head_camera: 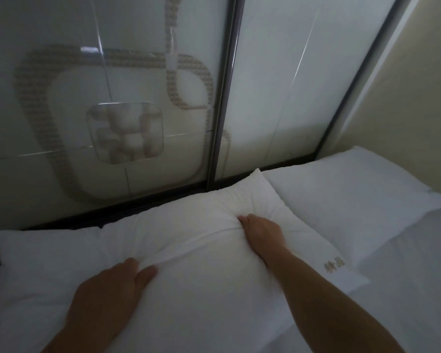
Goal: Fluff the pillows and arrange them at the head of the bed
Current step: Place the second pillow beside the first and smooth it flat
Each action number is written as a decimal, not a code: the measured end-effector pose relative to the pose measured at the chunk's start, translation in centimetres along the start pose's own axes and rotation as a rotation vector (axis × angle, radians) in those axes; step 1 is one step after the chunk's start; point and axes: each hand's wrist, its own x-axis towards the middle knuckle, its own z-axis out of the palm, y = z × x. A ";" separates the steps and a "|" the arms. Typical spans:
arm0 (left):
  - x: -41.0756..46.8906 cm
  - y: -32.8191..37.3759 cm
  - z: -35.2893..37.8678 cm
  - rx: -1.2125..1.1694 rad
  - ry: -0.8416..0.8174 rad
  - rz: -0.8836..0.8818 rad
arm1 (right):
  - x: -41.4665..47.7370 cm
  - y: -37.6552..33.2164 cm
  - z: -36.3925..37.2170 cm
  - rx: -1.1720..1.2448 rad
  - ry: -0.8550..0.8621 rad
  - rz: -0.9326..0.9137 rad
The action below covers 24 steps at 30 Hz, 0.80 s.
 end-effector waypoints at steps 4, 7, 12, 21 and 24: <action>-1.0 0.4 0.2 0.058 0.080 -0.079 | 0.0 -1.7 -1.2 0.004 -0.049 0.028; -1.3 1.3 -0.8 -0.050 0.216 -0.262 | -0.6 -4.0 -3.3 -0.135 0.145 -0.064; -0.5 5.3 0.2 0.054 0.134 -0.053 | -4.7 -11.2 -0.7 -0.108 -0.088 -0.666; -1.0 -6.7 0.6 -0.005 -0.161 -0.466 | 1.6 4.4 -4.7 -0.282 -0.287 0.242; 0.8 -5.6 -1.1 0.047 -0.027 -0.450 | 2.9 -2.2 -4.5 -0.240 -0.142 0.072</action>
